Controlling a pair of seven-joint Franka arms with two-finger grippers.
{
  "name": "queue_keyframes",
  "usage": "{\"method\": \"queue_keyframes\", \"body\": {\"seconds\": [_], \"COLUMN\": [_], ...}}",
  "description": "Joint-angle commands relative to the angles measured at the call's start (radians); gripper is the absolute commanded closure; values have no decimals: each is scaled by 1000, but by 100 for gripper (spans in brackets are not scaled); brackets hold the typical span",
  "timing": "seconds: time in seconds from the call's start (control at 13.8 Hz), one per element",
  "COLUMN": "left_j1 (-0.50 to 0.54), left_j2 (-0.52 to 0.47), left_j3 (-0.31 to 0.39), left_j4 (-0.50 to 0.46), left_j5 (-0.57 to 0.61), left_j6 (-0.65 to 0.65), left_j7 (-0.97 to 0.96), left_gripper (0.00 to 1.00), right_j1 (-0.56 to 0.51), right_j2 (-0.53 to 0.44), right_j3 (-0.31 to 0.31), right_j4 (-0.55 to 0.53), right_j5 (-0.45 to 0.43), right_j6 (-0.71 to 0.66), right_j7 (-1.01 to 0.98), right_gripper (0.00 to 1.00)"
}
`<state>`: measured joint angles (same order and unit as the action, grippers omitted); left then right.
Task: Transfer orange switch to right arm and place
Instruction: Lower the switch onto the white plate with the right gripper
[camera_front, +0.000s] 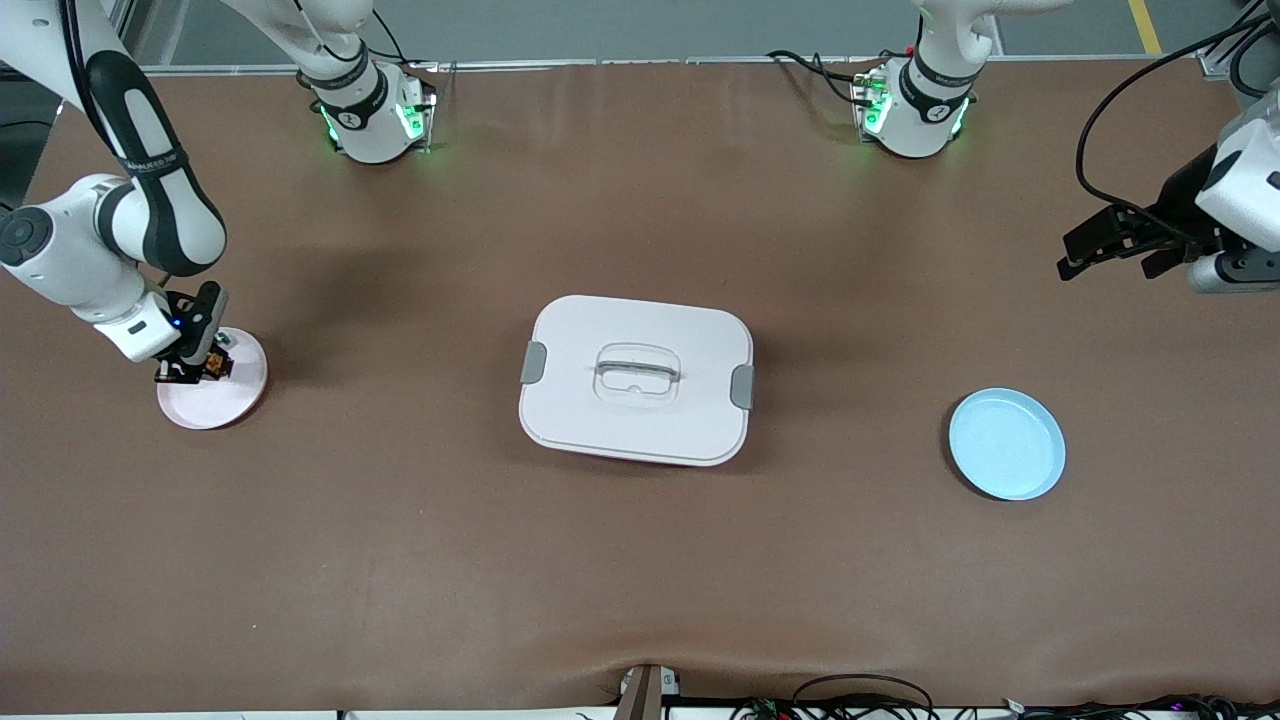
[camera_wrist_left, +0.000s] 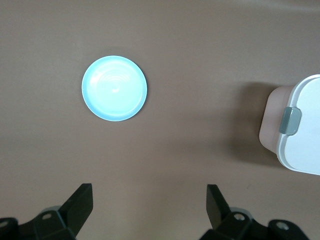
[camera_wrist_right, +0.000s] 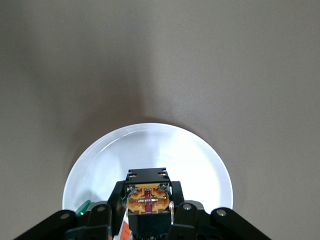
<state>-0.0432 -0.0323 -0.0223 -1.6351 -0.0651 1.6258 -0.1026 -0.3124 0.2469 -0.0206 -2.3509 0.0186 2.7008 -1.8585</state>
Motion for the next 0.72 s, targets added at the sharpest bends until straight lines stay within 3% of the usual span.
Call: {"method": "queue_keyframes", "body": {"seconds": [0.0,0.29,0.65], "left_j1": [-30,-49,-76], "left_j2": [-12,-40,-104], "left_j3": [25,44,47], "left_j4": [29,8,-97], "left_j5": [27,31,80], "left_j6": [-20,-18,64], "left_j7": [-3,-11,-15], "left_gripper": [0,0,0], "right_j1": [-31,-34,-34], "right_j2": [40,71,98], "right_j3": [17,17,17], "right_j4": [9,25,41], "right_j5": [-12,-12,-12], "right_j6": [34,34,34], "right_j7": [-19,-22,-54], "right_gripper": [100,100,100]}}
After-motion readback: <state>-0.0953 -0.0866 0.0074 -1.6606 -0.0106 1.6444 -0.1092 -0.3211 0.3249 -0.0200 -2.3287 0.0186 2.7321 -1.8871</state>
